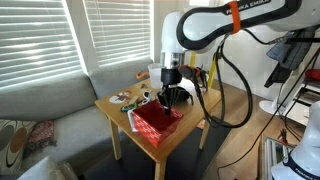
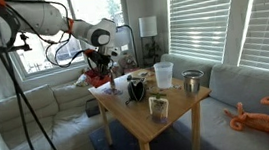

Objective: Move the red basket backwards

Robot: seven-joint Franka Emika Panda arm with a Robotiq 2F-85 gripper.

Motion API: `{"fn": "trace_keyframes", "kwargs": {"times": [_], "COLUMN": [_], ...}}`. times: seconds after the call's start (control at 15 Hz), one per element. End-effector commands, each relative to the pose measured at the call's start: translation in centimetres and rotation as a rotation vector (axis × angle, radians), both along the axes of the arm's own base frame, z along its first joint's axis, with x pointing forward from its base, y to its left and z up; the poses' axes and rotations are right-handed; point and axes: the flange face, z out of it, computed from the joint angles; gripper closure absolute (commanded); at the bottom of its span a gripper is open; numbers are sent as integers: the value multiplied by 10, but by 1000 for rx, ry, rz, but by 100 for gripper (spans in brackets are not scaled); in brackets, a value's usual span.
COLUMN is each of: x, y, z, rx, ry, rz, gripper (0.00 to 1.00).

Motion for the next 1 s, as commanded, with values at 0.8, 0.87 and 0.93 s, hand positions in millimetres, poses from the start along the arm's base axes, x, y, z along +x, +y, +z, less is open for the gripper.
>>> {"fn": "trace_keyframes", "kwargs": {"times": [0.8,0.87,0.93], "x": [-13,0,14], "y": [-84,-106,-127], "z": [145,150,154], "rx": [154,156,157], "ry": [-326,-324,-323], "rz": [-360,-412,-467], "gripper": [99,99,99]}}
